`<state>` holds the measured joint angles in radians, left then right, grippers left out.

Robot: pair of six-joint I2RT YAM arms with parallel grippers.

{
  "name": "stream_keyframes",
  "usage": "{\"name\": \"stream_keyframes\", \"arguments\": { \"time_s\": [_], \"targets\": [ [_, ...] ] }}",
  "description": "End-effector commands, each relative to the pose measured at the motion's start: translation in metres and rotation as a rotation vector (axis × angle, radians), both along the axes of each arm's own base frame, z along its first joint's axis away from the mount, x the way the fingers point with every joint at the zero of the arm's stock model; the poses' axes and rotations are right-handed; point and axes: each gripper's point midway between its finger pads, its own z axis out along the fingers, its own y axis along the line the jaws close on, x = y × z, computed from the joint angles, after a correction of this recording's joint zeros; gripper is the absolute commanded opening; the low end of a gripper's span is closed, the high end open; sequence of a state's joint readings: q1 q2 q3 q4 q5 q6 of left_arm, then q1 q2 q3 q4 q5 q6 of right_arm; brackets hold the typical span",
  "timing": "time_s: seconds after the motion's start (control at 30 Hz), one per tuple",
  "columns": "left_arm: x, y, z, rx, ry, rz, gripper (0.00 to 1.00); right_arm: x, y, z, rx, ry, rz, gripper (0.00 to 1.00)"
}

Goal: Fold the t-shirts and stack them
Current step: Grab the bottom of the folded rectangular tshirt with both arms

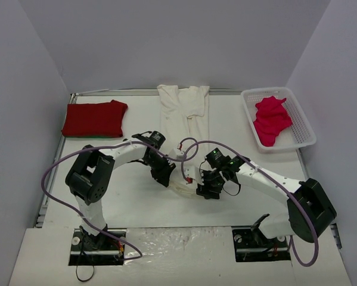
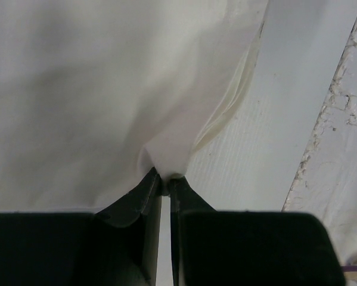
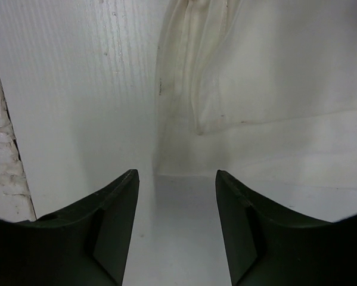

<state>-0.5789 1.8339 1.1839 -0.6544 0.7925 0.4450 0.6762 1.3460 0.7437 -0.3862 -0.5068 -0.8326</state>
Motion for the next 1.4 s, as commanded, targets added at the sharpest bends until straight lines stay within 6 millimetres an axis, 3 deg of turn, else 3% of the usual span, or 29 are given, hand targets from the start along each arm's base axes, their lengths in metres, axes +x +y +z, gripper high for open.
{"name": "stream_keyframes", "arguments": {
  "time_s": [0.0, 0.43, 0.9, 1.0, 1.27, 1.37],
  "targets": [
    [0.004, -0.006, 0.015, -0.044, -0.003, -0.015, 0.02, 0.001, 0.004, -0.001, -0.019, 0.013, -0.004, 0.50],
    [0.001, -0.004, 0.014, -0.039, 0.012, -0.030, 0.03, 0.005, 0.012, -0.014, -0.076, 0.035, 0.020, 0.48],
    [-0.001, -0.003, 0.016, -0.042, 0.016, -0.028, 0.02, -0.001, 0.002, -0.034, -0.181, 0.048, 0.025, 0.43],
    [0.000, -0.004, 0.017, -0.044, 0.015, -0.029, 0.02, -0.003, 0.000, -0.040, -0.206, 0.049, 0.032, 0.36],
    [0.002, -0.001, 0.019, -0.052, 0.028, -0.013, 0.02, -0.003, -0.008, -0.046, -0.277, 0.039, 0.006, 0.00],
    [0.003, 0.002, 0.022, -0.054, 0.026, -0.007, 0.02, -0.002, -0.010, -0.036, -0.277, 0.028, -0.003, 0.00]
  ]
}}
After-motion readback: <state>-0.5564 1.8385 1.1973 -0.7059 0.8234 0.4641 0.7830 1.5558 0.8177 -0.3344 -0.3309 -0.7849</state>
